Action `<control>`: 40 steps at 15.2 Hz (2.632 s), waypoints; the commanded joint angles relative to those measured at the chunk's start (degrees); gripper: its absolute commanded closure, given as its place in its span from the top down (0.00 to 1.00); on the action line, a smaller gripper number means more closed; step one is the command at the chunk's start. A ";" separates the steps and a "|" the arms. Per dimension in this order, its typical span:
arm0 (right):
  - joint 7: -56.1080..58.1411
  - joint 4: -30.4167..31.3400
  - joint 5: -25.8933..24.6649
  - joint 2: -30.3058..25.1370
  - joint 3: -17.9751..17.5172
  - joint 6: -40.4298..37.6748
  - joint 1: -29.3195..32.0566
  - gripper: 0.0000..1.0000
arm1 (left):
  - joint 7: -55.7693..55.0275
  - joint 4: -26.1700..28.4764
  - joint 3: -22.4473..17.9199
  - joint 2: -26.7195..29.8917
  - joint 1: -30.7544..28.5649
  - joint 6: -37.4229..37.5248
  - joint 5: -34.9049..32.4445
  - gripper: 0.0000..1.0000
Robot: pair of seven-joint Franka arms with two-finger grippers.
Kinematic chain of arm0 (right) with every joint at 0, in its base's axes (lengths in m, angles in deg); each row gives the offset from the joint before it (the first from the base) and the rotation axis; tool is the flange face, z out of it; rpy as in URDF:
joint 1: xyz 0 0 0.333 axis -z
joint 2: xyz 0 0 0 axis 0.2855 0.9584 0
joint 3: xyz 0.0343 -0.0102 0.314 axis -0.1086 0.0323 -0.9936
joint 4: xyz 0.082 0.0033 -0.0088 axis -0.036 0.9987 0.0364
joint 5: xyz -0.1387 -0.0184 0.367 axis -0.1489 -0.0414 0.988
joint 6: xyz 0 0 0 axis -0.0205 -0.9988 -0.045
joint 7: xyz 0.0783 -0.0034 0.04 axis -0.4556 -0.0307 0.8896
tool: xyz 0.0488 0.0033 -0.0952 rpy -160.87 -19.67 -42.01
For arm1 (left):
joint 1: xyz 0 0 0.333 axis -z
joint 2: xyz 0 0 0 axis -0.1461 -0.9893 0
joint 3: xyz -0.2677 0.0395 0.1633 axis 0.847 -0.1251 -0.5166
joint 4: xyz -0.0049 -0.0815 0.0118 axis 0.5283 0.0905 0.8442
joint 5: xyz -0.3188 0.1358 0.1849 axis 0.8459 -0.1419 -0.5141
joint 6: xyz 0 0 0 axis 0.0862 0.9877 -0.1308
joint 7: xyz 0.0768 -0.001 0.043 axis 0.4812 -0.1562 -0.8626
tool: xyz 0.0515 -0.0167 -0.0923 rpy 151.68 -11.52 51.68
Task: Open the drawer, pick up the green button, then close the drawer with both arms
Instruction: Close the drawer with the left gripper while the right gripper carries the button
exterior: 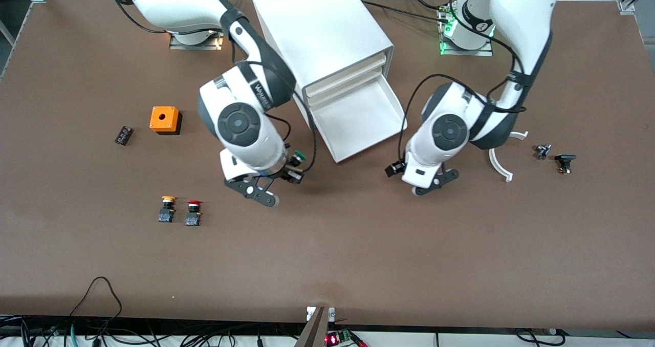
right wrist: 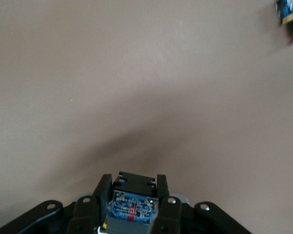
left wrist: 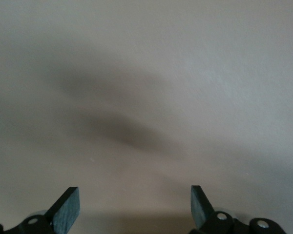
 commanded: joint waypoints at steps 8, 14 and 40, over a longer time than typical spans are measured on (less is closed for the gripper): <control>30.35 1.71 1.63 0.51 -0.99 -0.31 9.58 0.00 | -9.67 8.72 -0.38 0.23 5.84 -12.13 -2.14 0.99; 43.80 8.04 1.01 1.48 -0.82 8.73 14.85 0.00 | -11.62 11.97 1.28 1.11 8.04 -12.13 -2.14 0.99; 51.55 11.74 -3.21 6.50 -0.82 20.97 20.75 1.00 | -17.42 15.06 13.95 2.68 6.99 -9.77 -2.05 1.00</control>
